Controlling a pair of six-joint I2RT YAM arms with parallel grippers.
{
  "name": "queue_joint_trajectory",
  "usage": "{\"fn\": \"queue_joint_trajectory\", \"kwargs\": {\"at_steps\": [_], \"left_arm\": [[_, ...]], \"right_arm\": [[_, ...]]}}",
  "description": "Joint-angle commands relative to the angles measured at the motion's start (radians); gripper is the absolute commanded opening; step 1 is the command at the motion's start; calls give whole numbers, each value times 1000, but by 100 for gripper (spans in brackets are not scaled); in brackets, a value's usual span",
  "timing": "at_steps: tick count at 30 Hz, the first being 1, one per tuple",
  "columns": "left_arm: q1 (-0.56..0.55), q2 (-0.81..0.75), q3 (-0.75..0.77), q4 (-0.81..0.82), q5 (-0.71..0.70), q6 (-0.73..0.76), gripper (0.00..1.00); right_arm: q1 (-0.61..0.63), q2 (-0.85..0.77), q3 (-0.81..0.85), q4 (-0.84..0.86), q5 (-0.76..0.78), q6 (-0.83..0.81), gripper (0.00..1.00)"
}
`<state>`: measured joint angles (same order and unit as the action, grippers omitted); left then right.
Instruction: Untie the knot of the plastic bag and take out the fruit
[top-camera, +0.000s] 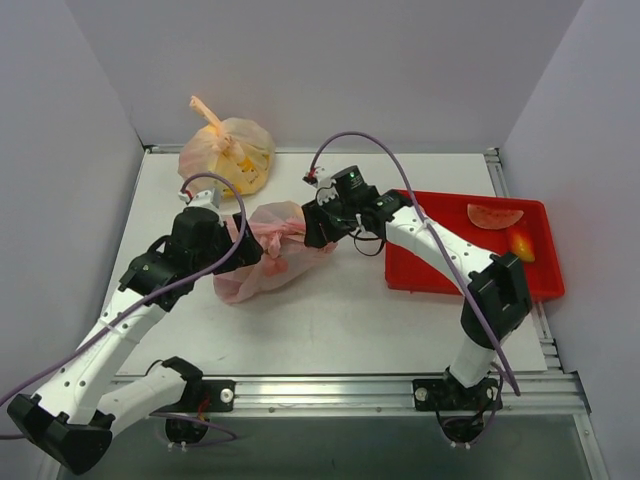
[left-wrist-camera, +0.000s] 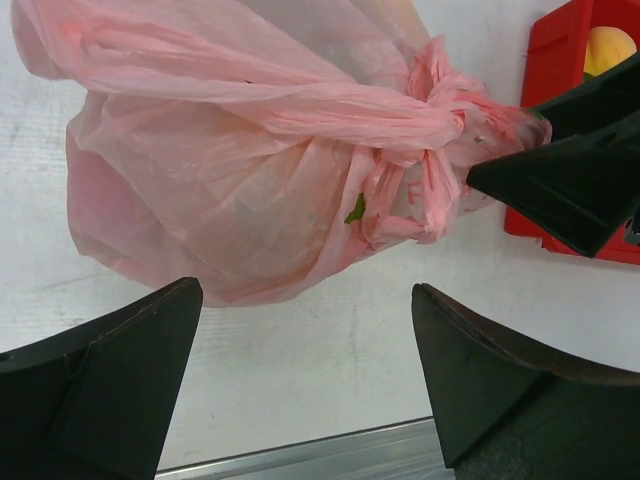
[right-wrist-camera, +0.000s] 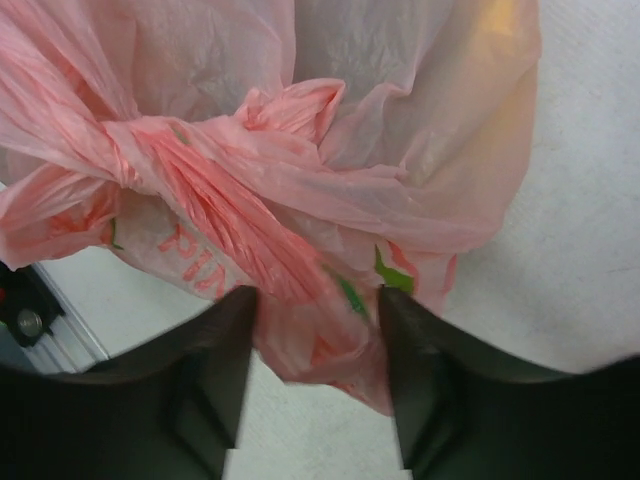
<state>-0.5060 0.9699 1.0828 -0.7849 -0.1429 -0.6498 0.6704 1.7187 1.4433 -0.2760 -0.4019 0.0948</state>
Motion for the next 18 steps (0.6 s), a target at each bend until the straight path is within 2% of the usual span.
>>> {"fn": "queue_joint_trajectory", "kwargs": {"at_steps": [1, 2, 3, 6, 9, 12, 18], "left_arm": [[-20, -11, -1, -8, -60, -86, 97], [-22, -13, -3, -13, -70, -96, 97], [-22, -13, -4, -13, -75, -106, 98], [-25, -19, -12, -14, -92, -166, 97], [-29, -17, -9, -13, -99, -211, 97], [-37, -10, -11, -8, -106, -241, 97], [-55, 9, -40, -2, -136, -286, 96]], "right_arm": [[35, -39, -12, 23, -19, -3, 40], [46, -66, -32, 32, 18, 2, 32], [60, -83, -50, 56, 35, 16, 20], [126, -151, -151, 134, 145, 57, 2], [217, -205, -247, 207, 291, 108, 0], [282, -232, -331, 300, 374, 180, 0], [359, -225, -383, 365, 474, 249, 0]]}}
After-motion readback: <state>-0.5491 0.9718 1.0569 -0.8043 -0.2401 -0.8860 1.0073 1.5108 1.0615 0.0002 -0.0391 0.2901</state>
